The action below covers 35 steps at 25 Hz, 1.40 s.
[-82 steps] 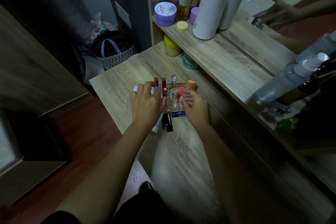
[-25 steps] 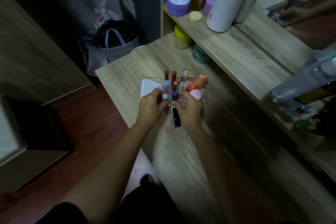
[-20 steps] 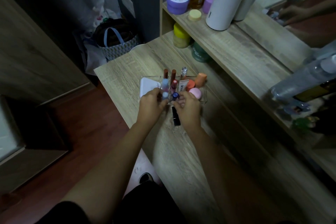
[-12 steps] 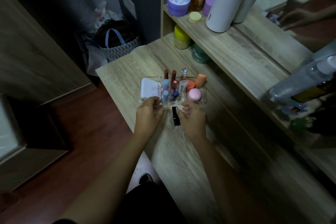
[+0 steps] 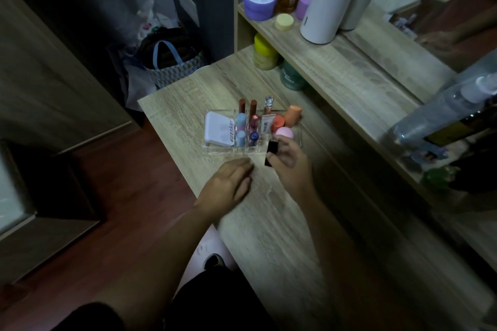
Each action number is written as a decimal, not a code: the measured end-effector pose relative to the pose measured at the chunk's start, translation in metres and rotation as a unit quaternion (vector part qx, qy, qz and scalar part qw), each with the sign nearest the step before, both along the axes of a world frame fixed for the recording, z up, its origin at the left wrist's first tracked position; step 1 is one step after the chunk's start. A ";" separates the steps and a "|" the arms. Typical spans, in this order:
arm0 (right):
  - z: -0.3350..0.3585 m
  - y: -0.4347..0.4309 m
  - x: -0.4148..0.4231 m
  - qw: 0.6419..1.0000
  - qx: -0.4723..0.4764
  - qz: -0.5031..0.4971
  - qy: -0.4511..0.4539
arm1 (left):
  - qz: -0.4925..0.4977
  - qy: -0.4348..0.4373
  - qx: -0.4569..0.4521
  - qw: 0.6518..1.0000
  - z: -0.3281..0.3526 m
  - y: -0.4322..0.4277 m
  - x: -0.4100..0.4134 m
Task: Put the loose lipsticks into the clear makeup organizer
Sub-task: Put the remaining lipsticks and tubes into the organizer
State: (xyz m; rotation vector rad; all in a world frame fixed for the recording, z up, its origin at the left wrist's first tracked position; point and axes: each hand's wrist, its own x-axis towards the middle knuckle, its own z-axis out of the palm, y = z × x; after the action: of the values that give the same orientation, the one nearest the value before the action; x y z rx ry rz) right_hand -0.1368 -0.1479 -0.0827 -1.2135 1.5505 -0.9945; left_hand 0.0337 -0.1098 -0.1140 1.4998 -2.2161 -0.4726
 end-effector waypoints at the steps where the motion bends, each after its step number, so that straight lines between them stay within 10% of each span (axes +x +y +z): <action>1: 0.003 -0.004 -0.004 1.000 -0.006 -0.009 -0.024 | -0.045 -0.039 0.006 0.998 -0.006 0.000 0.001; 8: 0.004 -0.026 -0.003 0.999 -0.036 -0.007 0.001 | -0.118 -0.188 0.043 0.974 -0.027 0.002 0.006; 29: -0.004 -0.029 0.013 0.977 -0.064 0.027 0.202 | -0.114 -0.167 0.028 0.979 -0.026 0.002 0.005; 35: 0.000 -0.026 0.007 0.974 -0.052 0.047 0.217 | 0.062 0.077 0.022 0.995 -0.003 0.001 0.007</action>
State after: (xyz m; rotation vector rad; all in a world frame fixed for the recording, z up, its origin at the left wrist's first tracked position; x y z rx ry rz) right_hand -0.1298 -0.1737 -0.0826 -1.6450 1.7677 -0.7884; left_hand 0.0411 -0.1091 -0.1165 1.5573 -1.9933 -0.5801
